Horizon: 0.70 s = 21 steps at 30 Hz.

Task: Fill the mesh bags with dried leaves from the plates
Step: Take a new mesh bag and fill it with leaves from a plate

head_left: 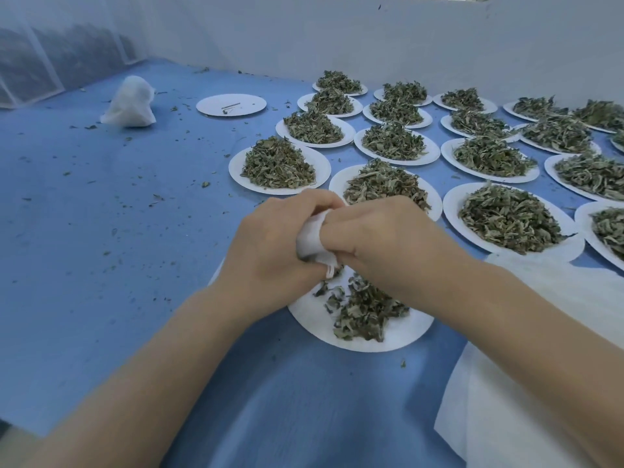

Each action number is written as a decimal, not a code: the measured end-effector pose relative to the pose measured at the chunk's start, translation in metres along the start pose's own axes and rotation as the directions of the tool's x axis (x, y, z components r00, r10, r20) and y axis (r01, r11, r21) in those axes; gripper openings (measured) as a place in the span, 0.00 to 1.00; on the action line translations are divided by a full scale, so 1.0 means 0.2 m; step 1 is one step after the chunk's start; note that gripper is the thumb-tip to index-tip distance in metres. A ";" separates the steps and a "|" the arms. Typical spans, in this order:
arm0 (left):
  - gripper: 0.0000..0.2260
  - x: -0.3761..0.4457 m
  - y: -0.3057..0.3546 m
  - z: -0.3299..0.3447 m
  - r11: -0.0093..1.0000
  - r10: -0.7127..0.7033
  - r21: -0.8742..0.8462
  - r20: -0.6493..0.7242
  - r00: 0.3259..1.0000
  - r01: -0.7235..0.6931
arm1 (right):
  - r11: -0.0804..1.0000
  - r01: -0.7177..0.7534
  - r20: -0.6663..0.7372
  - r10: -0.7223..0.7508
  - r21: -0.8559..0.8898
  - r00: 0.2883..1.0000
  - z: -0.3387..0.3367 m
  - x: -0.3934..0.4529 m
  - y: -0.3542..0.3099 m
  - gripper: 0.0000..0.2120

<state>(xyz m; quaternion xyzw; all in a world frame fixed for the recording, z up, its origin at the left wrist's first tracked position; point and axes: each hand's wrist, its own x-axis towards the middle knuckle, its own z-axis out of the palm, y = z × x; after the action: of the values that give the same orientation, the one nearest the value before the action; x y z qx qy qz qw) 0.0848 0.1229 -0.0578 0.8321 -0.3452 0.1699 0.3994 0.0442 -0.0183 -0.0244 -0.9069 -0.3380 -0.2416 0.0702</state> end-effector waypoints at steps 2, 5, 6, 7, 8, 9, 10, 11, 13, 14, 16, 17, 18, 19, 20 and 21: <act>0.22 0.00 0.01 0.01 0.999 0.030 0.015 0.026 0.999 -0.031 | 0.994 0.044 0.032 -0.047 0.098 0.998 0.01 0.02 0.00 0.13; 0.22 0.00 0.02 0.00 0.998 0.050 -0.029 0.023 0.998 -0.049 | 0.983 0.008 0.130 -0.032 0.182 0.991 0.01 0.05 -0.01 0.08; 0.25 0.00 0.02 -0.01 0.997 0.046 -0.068 0.026 0.999 -0.044 | 0.983 -0.009 0.147 -0.019 0.186 0.989 0.00 0.06 -0.01 0.06; 0.28 0.01 0.02 -0.02 0.994 0.048 -0.100 0.029 0.998 -0.044 | 0.982 -0.018 0.153 -0.011 0.190 0.988 -0.02 0.07 -0.01 0.05; 0.31 0.01 0.00 -0.04 0.993 0.051 -0.106 0.029 0.998 -0.047 | 0.979 -0.041 0.173 0.006 0.201 0.985 -0.05 0.07 -0.01 0.04; 0.34 0.01 -0.02 -0.05 0.995 0.049 -0.087 0.029 0.998 -0.047 | 0.974 -0.093 0.218 0.046 0.206 0.975 -0.09 0.07 0.00 0.05; 0.34 0.02 -0.03 -0.06 0.998 0.035 -0.055 0.028 0.999 -0.034 | 0.970 -0.141 0.268 0.084 0.200 0.960 -0.11 0.07 0.01 0.05; 0.33 0.02 -0.05 -0.07 1.000 0.009 -0.018 0.020 1.000 -0.008 | 0.966 -0.163 0.284 0.102 0.202 0.953 -0.13 0.06 0.02 0.06; 0.29 0.02 -0.07 -0.07 0.998 -0.028 0.047 -0.009 1.000 0.029 | 0.961 -0.172 0.236 0.119 0.218 0.964 -0.15 0.05 0.04 0.10; 0.27 0.02 -0.08 -0.07 0.997 -0.014 0.074 -0.020 1.000 0.015 | 0.963 -0.172 0.204 0.129 0.209 0.970 -0.15 0.04 0.04 0.12; 0.25 0.02 -0.09 -0.07 0.994 0.020 0.112 -0.027 0.999 -0.017 | 0.970 -0.159 0.130 0.137 0.182 0.982 -0.14 0.01 0.04 0.11; 0.24 0.02 -0.09 -0.08 0.992 0.019 0.128 -0.027 0.999 -0.015 | 0.971 -0.149 0.071 0.138 0.188 0.988 -0.14 -0.02 0.04 0.08; 0.24 0.02 -0.10 -0.08 0.990 0.016 0.142 -0.031 0.999 -0.011 | 0.966 -0.149 0.002 0.152 0.213 0.988 -0.14 -0.04 0.05 0.06; 0.24 0.02 -0.10 -0.09 0.988 0.013 0.153 -0.037 0.999 -0.007 | 0.955 -0.167 -0.051 0.185 0.246 0.981 -0.15 -0.07 0.06 0.05; 0.25 0.02 -0.11 -0.10 0.987 0.002 0.159 -0.040 0.999 0.004 | 0.939 -0.205 -0.070 0.232 0.276 0.970 -0.16 -0.09 0.07 0.05; 0.25 0.02 -0.11 -0.11 0.986 -0.016 0.164 -0.038 0.999 0.022 | 0.918 -0.259 -0.042 0.284 0.300 0.958 -0.16 -0.11 0.08 0.04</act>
<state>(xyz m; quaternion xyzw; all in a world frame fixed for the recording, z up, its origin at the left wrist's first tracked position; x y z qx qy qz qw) 0.1037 0.1479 -0.0541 0.8621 -0.3147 0.2093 0.3375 0.0272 -0.0536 -0.0061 -0.9136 -0.2377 -0.2153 0.2499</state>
